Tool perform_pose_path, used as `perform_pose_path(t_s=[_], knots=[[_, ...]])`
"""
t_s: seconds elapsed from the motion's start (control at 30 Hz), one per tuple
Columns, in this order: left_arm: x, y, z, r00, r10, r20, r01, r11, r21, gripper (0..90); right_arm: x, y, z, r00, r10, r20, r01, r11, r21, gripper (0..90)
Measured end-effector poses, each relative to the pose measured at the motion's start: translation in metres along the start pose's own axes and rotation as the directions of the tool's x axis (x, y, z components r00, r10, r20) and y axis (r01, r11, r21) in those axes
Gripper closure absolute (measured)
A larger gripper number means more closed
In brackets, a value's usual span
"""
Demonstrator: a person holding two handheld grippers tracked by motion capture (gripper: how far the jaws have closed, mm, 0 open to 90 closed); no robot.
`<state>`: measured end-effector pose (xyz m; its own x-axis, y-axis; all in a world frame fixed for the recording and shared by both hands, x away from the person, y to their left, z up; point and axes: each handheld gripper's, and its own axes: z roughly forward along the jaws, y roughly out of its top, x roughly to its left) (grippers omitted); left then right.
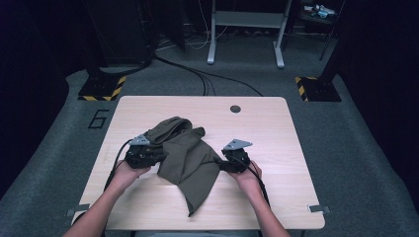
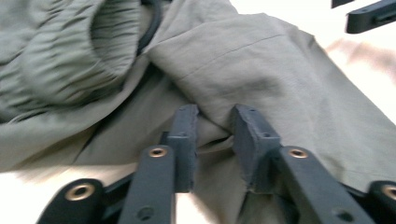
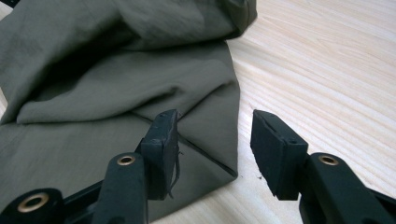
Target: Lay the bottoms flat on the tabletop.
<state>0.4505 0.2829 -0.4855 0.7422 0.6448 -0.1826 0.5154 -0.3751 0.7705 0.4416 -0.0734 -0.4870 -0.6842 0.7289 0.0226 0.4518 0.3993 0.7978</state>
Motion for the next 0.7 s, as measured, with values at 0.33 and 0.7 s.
perform_pose_path(t_s=[0.33, 0.7], knots=[[-0.003, 0.003, -0.004, 0.9974, 0.063, -0.034, -0.064, 0.9974, -0.032, 61.5, 0.011, 0.012, 0.012, 0.9995, -0.019, -0.027, 0.018, 1.0, -0.023, 50.5], [0.009, 0.0, -0.01, 0.9938, 0.058, -0.095, -0.061, 0.9977, -0.031, 58.6, 0.024, 0.015, 0.056, 0.9989, -0.027, -0.04, 0.027, 1.0, -0.012, 49.5]])
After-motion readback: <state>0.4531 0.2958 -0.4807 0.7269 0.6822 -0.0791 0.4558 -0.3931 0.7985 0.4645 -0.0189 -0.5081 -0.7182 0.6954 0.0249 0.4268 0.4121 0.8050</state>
